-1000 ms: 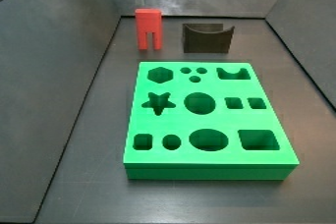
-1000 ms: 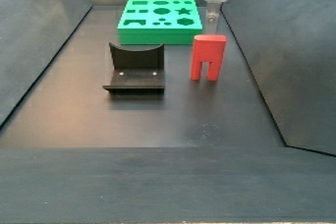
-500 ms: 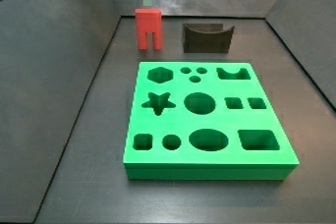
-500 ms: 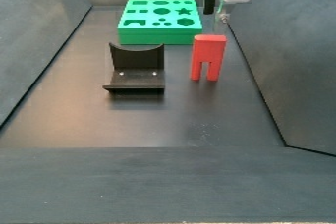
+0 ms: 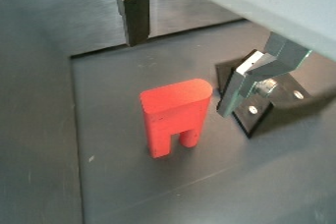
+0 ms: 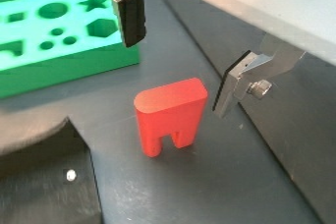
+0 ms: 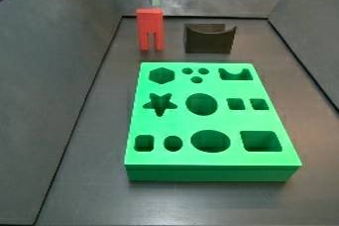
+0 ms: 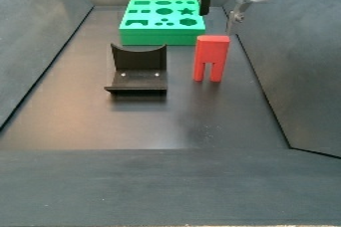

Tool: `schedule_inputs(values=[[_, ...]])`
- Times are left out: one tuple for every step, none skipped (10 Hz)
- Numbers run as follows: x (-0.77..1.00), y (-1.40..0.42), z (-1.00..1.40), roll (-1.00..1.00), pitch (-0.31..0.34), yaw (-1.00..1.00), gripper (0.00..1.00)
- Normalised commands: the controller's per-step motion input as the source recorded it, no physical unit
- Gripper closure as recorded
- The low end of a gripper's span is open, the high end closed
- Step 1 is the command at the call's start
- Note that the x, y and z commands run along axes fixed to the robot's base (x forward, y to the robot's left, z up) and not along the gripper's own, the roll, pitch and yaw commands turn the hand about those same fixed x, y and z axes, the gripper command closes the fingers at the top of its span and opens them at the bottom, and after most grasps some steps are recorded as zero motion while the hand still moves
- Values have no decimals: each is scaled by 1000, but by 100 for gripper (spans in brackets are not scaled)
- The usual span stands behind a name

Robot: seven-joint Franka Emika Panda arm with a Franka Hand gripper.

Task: Pick up the square-circle object. Move up. Place the square-circle object on the fixture. Regrasp the square-circle object. Rotate the square-circle object. Move to above the board. Insert the square-circle object.
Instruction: Rotate the square-circle object.

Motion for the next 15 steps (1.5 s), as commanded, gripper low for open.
schedule_inputs(values=[[31, 2, -23, 0, 9, 1000, 0], [31, 2, -23, 0, 10, 1000, 0], [31, 2, -23, 1, 10, 1000, 0], [31, 2, -22, 1, 11, 1000, 0], [31, 2, -22, 1, 12, 1000, 0], [31, 2, -22, 1, 13, 1000, 0], [31, 1, -21, 1, 14, 1000, 0], [31, 1, -21, 1, 16, 1000, 0], [31, 1, -20, 1, 18, 1000, 0], [31, 1, -20, 1, 20, 1000, 0], [32, 1, -20, 2, 23, 1000, 0], [32, 1, -19, 2, 25, 1000, 0], [32, 1, -18, 3, 34, 1000, 0], [32, 1, -17, 3, 38, 960, 0], [33, 1, -16, 3, 38, 620, 0]])
